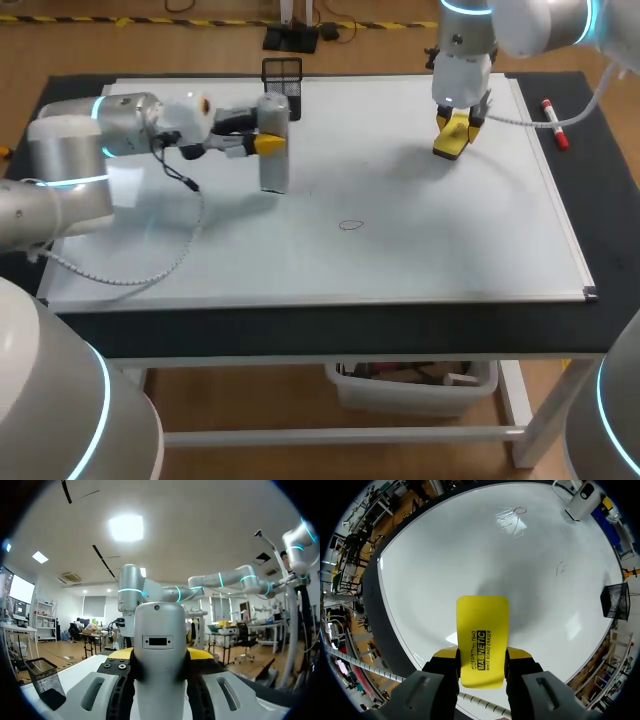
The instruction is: Pick up the inspection probe, press it on each red-marked spot on the whiteboard one by one, put down the probe, pick up the eraser, and wipe off all the red marks.
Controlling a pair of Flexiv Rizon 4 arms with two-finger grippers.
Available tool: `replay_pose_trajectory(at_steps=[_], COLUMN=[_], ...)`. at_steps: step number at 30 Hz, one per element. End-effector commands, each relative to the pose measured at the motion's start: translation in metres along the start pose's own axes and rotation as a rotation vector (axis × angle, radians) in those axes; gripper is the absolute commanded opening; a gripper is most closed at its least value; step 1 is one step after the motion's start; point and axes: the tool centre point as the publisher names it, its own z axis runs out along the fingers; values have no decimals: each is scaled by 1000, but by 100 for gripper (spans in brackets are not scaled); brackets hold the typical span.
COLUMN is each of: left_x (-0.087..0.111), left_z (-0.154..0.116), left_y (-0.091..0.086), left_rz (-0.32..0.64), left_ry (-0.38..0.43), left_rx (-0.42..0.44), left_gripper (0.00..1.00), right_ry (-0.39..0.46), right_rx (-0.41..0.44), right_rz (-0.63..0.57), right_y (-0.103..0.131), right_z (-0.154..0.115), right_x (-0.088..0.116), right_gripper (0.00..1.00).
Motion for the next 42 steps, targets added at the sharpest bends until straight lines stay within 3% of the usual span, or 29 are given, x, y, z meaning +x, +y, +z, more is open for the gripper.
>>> replay_pose_trajectory(at_steps=[1,19,42], left_x=[4,-22,-27], left_z=[-26,-98,-104], left_y=[-11,-25,-29], left_rz=[3,17,20], left_ry=[-45,-161,-159], left_rx=[-5,9,11], left_gripper=[0,0,0], right_ry=[3,3,3], right_rx=[2,2,2], right_rz=[-2,-2,-2], right_y=[-1,-1,-1], right_z=[-2,-2,-2], right_x=[1,1,1], right_gripper=[0,0,0])
